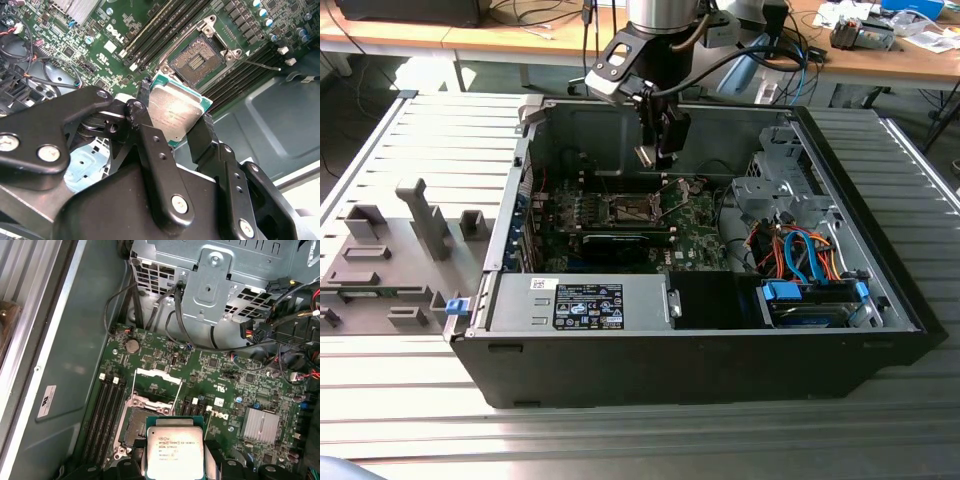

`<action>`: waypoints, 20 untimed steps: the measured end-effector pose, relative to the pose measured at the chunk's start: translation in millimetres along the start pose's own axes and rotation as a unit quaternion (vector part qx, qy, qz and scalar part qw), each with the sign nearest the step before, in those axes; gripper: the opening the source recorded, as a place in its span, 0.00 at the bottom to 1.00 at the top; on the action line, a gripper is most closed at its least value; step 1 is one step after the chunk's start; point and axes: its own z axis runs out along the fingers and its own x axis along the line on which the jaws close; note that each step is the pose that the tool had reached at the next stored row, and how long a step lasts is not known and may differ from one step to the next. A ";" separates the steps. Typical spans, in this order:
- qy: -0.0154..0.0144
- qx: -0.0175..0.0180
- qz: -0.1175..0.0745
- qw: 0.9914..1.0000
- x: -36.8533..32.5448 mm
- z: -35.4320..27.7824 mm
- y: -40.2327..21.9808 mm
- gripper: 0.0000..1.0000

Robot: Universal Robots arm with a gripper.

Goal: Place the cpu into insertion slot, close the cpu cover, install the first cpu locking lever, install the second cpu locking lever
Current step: 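Place the cpu into insertion slot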

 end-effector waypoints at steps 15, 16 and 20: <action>-0.002 0.000 0.015 1.000 0.0 0.0 0.0 0.54; -0.002 0.000 0.016 1.000 0.0 0.0 0.0 0.54; -0.002 0.001 0.020 1.000 0.0 0.0 0.0 0.54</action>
